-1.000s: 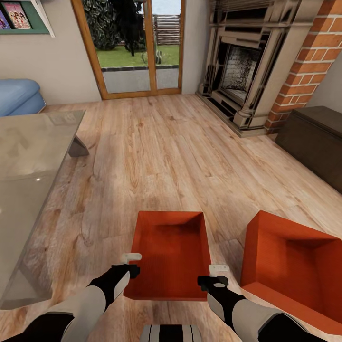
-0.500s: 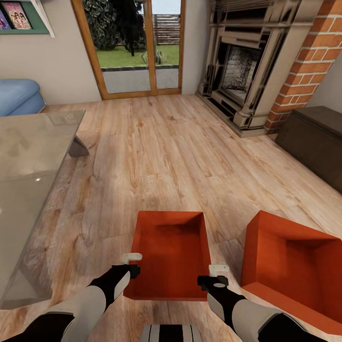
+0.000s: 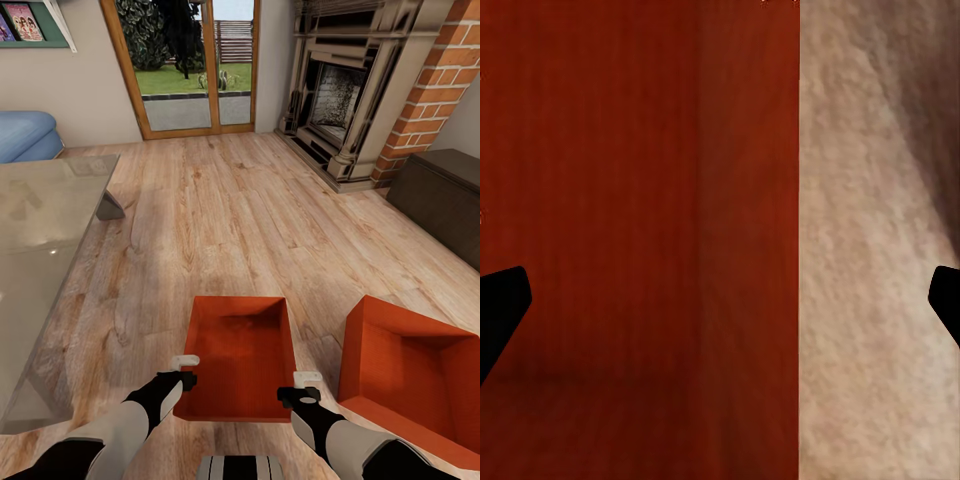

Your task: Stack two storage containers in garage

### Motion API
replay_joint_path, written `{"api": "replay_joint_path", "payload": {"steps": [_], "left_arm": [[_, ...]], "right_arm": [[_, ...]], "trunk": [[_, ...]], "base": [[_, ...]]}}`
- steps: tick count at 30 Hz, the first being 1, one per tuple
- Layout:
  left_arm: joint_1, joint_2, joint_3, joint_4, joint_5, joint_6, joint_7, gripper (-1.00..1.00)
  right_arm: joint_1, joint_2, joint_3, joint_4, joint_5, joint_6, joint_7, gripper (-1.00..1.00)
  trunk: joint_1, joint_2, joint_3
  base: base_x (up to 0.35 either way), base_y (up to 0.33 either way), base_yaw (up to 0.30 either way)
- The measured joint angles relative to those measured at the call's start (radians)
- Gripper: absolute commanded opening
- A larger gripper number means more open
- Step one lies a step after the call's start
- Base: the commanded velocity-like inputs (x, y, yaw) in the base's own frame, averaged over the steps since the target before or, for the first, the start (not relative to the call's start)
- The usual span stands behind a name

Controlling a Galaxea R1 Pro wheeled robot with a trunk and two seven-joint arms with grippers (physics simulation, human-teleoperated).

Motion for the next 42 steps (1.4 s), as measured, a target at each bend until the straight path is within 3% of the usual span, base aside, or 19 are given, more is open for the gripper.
{"api": "replay_joint_path", "payload": {"steps": [6, 35, 36, 37, 41, 42], "left_arm": [[0.0, 0.0, 0.001, 0.0, 0.0, 0.0, 0.0, 1.0], [0.0, -0.001, 0.001, 0.0, -0.001, 0.0, 0.0, 1.0], [0.0, -0.001, 0.001, 0.0, 0.0, 0.0, 0.001, 1.0], [0.0, -0.002, 0.001, 0.0, 0.0, 0.0, 0.001, -1.0], [0.0, -0.002, 0.001, 0.001, 0.001, 0.001, 0.007, -1.0], [0.0, -0.003, -0.002, 0.001, 0.015, -0.001, 0.02, -1.0]], "right_arm": [[0.0, 0.0, 0.0, 0.0, 0.0, 0.0, 0.0, 1.0], [0.0, 0.0, 0.0, 0.0, -0.002, 0.0, 0.0, 1.0], [0.0, 0.0, 0.0, 0.0, -0.002, 0.0, 0.0, -1.0], [0.0, 0.0, 0.0, 0.0, -0.002, 0.0, 0.0, -1.0], [0.0, 0.0, 0.008, -0.001, 0.002, 0.002, -0.002, -1.0], [0.0, 0.0, 0.011, -0.001, 0.004, 0.002, -0.001, -1.0]], "trunk": [[0.015, -0.028, -0.012], [0.015, -0.028, -0.013], [0.015, -0.028, -0.013], [0.015, -0.028, -0.013], [0.015, -0.028, -0.013], [0.015, -0.028, -0.013]], "base": [[0.0, 0.0, 0.0], [0.0, 0.0, 0.0], [0.0, 0.0, 0.0], [0.0, 0.0, 0.0], [0.0, 0.0, 0.0], [0.0, 0.0, 0.0]]}}
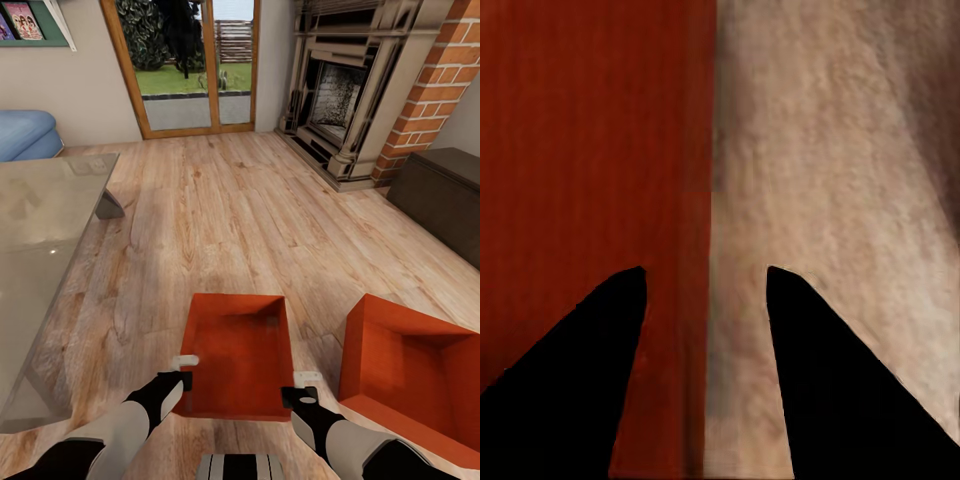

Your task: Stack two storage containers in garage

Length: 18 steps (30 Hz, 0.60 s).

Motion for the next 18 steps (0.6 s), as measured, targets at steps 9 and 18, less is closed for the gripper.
{"api": "replay_joint_path", "payload": {"steps": [9, 18], "left_arm": [[0.0, -0.005, 0.0, 0.0, 0.008, 0.0, 0.005, -1.0], [0.0, -0.005, 0.0, 0.0, 0.008, -0.001, 0.005, -1.0]], "right_arm": [[-0.001, 0.0, -0.009, 0.0, 0.005, 0.0, -0.012, -1.0], [-0.001, 0.0, -0.009, 0.0, 0.004, -0.001, -0.011, -1.0]], "trunk": [[0.0, 0.0, 0.0], [0.0, 0.0, 0.0]], "base": [[0.0, 0.0, 0.0], [0.0, 0.0, 0.0]]}}
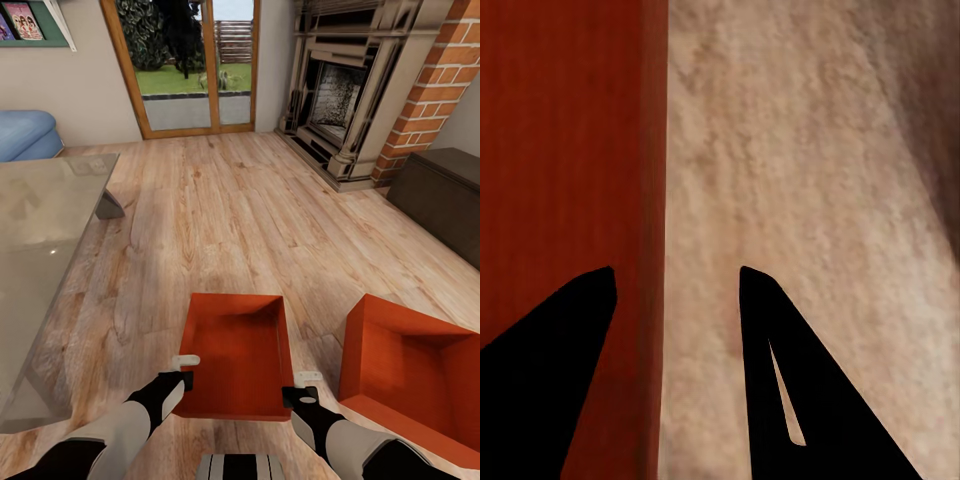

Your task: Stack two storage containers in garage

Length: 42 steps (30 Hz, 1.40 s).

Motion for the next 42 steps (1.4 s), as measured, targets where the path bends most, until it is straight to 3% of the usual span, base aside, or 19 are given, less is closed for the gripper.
{"api": "replay_joint_path", "payload": {"steps": [2, 12, 42], "left_arm": [[0.0, 0.0, 0.001, 0.001, -0.008, 0.001, 0.023, -1.0], [0.0, 0.0, 0.01, 0.004, -0.024, 0.002, 0.016, -1.0], [-0.001, 0.0, 0.009, 0.002, -0.026, 0.002, 0.017, -1.0]], "right_arm": [[0.001, 0.0, 0.003, 0.0, -0.006, 0.0, 0.015, -1.0], [0.001, 0.0, 0.004, 0.001, -0.012, 0.001, 0.014, -1.0], [0.001, 0.0, 0.008, -0.001, -0.017, 0.0, 0.013, -1.0]], "trunk": [[-0.003, 0.007, 0.003], [-0.042, 0.077, 0.034], [-0.157, 0.287, 0.128]], "base": [[0.0, 0.0, 0.0], [0.0, 0.0, 0.0], [0.0, 0.0, 0.0]]}}
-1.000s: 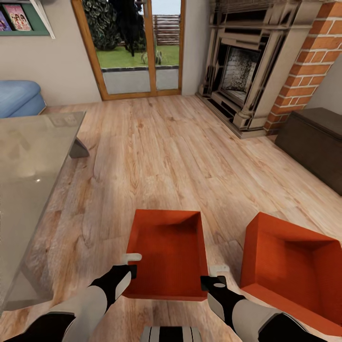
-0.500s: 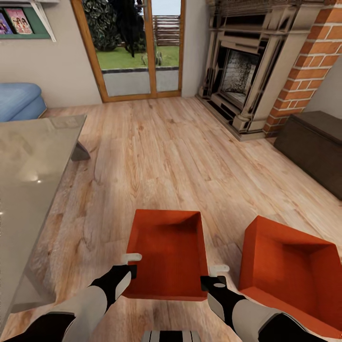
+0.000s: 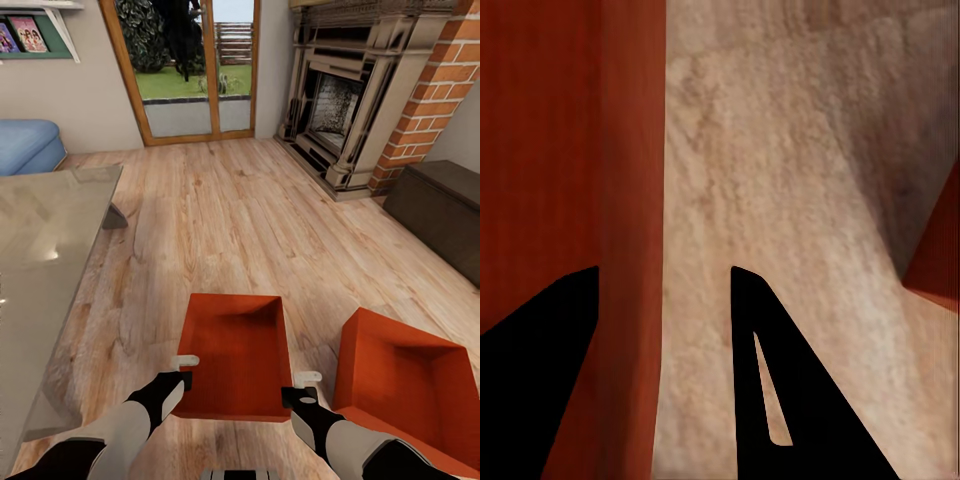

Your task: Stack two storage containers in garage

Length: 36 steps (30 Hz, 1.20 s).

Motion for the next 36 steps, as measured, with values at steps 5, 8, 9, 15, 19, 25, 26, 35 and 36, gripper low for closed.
{"api": "replay_joint_path", "payload": {"steps": [5, 8, 9, 15, 19, 25, 26, 35, 36], "left_arm": [[0.0, 0.0, 0.0, -0.001, 0.0, 0.0, 0.0, -1.0], [0.0, 0.0, 0.001, -0.001, 0.0, 0.0, 0.0, -1.0], [0.0, 0.0, 0.001, 0.0, 0.0, 0.0, 0.0, -1.0], [0.0, 0.001, -0.003, 0.0, 0.004, -0.001, 0.0, -1.0], [0.0, 0.001, -0.007, 0.0, 0.009, -0.001, 0.001, -1.0], [0.0, 0.001, -0.011, 0.0, 0.014, -0.002, 0.002, -1.0], [0.0, 0.001, -0.011, 0.0, 0.014, -0.002, 0.002, -1.0], [0.0, 0.0, -0.008, 0.0, 0.011, -0.001, 0.004, -1.0], [0.0, 0.0, -0.007, 0.0, 0.01, -0.001, 0.003, -1.0]], "right_arm": [[0.0, 0.0, 0.0, 0.0, 0.0, 0.0, -0.001, -1.0], [0.0, 0.0, 0.0, -0.002, 0.002, 0.001, -0.002, -1.0], [0.0, 0.0, 0.0, -0.002, 0.002, 0.001, -0.002, -1.0], [0.0, 0.001, 0.001, -0.002, 0.001, 0.002, -0.002, -1.0], [0.0, 0.0, 0.001, -0.002, 0.002, 0.002, -0.002, -1.0], [0.0, 0.0, 0.002, -0.003, 0.002, 0.001, -0.002, -1.0], [0.0, 0.0, 0.002, -0.003, 0.002, 0.001, -0.002, -1.0], [0.0, -0.001, 0.003, -0.002, -0.001, 0.001, -0.001, -1.0], [0.0, -0.001, 0.003, -0.002, -0.001, 0.001, -0.001, -1.0]], "trunk": [[-0.019, 0.035, 0.016], [-0.031, 0.056, 0.025], [-0.035, 0.063, 0.028], [-0.058, 0.105, 0.047], [-0.073, 0.133, 0.06], [-0.096, 0.175, 0.078], [-0.1, 0.182, 0.081], [-0.134, 0.245, 0.11], [-0.138, 0.252, 0.113]], "base": [[0.0, 0.0, 0.0], [0.0, 0.0, 0.0], [0.0, 0.0, 0.0], [0.0, 0.0, 0.0], [0.0, 0.0, 0.0], [0.0, 0.0, 0.0], [0.0, 0.0, 0.0], [0.0, 0.0, 0.0], [0.0, 0.0, 0.0]]}}
